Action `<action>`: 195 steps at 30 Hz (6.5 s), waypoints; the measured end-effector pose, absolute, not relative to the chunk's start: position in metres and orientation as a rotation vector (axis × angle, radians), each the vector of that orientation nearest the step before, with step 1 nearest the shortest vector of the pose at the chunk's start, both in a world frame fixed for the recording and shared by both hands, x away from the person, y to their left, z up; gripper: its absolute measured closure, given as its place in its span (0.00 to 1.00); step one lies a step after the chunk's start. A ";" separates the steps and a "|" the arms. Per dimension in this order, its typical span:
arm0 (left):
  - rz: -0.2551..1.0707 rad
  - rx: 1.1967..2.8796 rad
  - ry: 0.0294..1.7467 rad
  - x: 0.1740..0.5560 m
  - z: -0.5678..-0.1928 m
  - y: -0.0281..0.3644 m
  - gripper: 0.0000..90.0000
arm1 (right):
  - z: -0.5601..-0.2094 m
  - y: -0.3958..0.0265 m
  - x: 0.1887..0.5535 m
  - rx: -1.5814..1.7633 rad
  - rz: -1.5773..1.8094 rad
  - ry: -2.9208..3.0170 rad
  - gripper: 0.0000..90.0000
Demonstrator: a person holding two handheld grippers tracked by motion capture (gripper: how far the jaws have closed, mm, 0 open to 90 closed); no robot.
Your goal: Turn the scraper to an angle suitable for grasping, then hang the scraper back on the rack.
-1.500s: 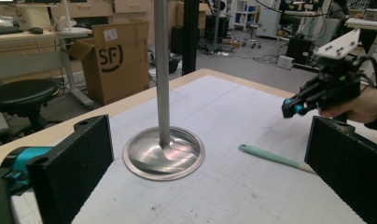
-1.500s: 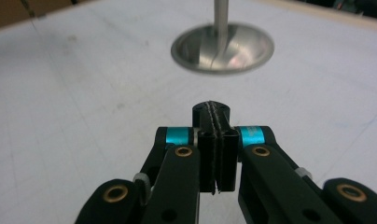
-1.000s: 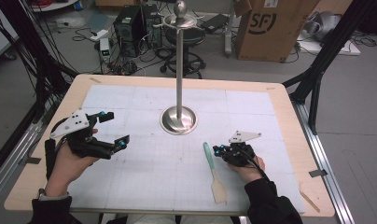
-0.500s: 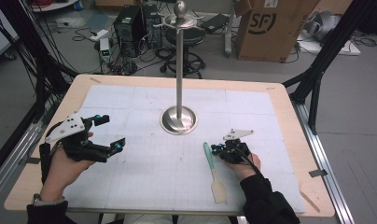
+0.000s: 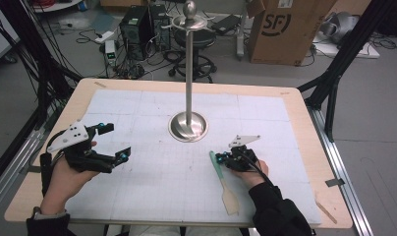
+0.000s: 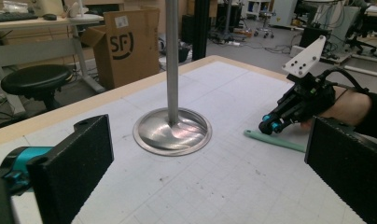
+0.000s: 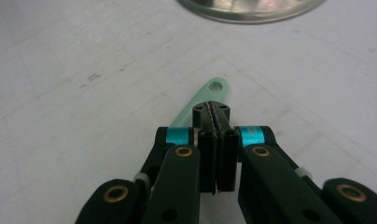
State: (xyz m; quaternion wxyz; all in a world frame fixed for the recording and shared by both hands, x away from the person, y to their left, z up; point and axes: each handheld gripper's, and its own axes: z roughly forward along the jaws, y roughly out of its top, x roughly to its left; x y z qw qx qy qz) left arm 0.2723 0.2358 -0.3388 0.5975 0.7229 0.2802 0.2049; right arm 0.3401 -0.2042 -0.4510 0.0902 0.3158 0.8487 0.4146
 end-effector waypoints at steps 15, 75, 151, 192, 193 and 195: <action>0.486 1.673 0.654 0.269 -0.337 0.240 0.02 | -0.447 -0.161 0.329 0.798 1.247 2.718 1.00; 0.453 1.669 0.628 0.288 -0.334 0.229 0.02 | -0.377 -0.161 0.279 0.550 1.253 2.682 0.00; 0.418 1.713 0.621 0.292 -0.342 0.213 0.02 | -0.376 -0.183 0.274 0.630 1.056 2.798 0.89; 0.417 1.732 0.579 0.278 -0.347 0.217 0.02 | -0.280 -0.227 0.367 0.763 1.607 2.140 0.89; 0.418 1.727 0.582 0.277 -0.347 0.217 0.02 | -0.277 -0.226 0.368 0.764 1.614 2.133 0.89; 0.421 1.728 0.585 0.277 -0.347 0.218 0.02 | -0.270 -0.224 0.372 0.768 1.627 2.124 0.89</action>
